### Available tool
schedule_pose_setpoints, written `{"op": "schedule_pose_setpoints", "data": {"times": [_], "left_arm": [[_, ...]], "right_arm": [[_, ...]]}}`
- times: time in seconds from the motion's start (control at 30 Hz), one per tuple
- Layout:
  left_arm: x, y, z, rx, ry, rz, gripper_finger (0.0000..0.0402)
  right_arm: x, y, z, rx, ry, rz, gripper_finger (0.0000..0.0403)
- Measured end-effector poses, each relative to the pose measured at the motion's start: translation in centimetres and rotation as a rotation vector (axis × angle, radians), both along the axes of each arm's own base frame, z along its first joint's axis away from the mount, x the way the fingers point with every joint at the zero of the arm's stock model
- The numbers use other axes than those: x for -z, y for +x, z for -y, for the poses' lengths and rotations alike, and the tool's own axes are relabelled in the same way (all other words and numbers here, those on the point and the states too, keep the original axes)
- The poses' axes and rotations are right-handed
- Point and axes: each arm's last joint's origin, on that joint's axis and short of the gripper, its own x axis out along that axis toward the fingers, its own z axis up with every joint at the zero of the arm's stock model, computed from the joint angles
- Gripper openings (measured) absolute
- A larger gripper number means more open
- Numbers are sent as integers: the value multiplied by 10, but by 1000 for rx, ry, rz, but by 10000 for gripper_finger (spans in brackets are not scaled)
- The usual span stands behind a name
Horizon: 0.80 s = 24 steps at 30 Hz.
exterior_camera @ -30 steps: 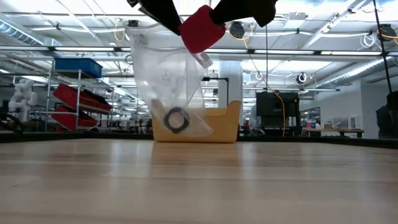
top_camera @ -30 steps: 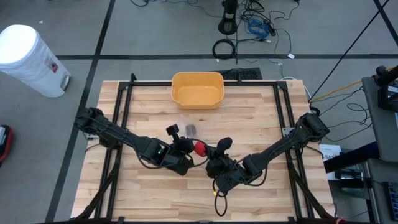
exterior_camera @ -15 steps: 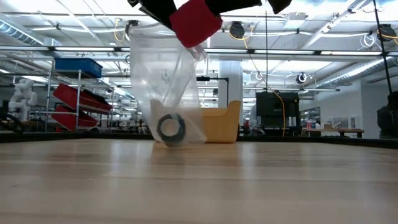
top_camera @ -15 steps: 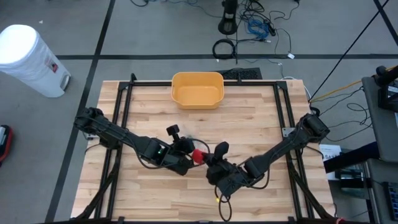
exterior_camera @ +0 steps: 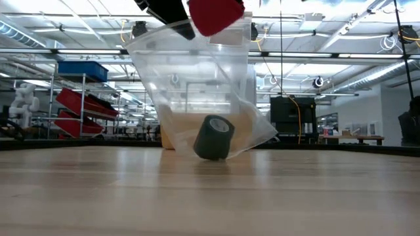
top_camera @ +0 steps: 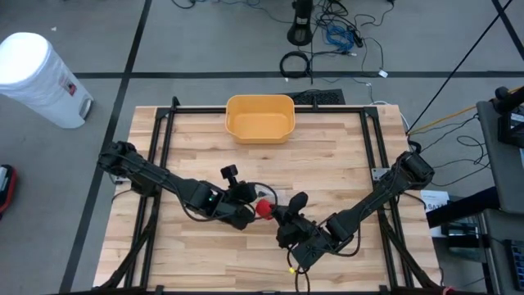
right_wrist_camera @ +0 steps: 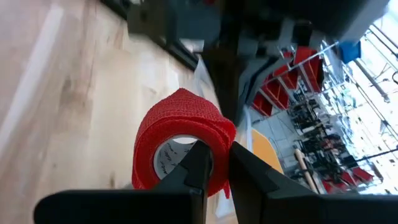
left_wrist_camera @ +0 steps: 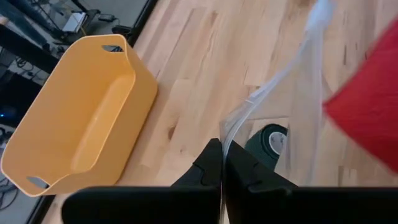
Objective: Roll bandage
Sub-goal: Put the red bandage into the transparent zip bag
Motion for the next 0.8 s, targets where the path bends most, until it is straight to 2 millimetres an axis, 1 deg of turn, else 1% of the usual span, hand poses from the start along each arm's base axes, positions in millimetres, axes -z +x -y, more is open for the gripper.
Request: {"op": "schedule_pose_setpoints", "data": {"times": [0.1,0.17,0.3,0.43,0.53,0.8], "left_arm": [[0,1,-3,-10,1,0,0],[0,2,-5,-15,1,-1,0],[0,2,-5,-15,1,-1,0],[0,2,-5,-15,1,-1,0],[0,2,-5,-15,1,0,0],[0,2,-5,-12,-6,5,0]], "right_arm": [[-4,-1,-6,-11,13,39,39],[-7,-2,-9,12,2,73,39],[-11,-4,-11,85,-47,120,39],[-15,-3,-12,107,-44,157,39],[-16,1,-7,125,-28,174,39],[-16,13,14,194,-6,194,39]]}}
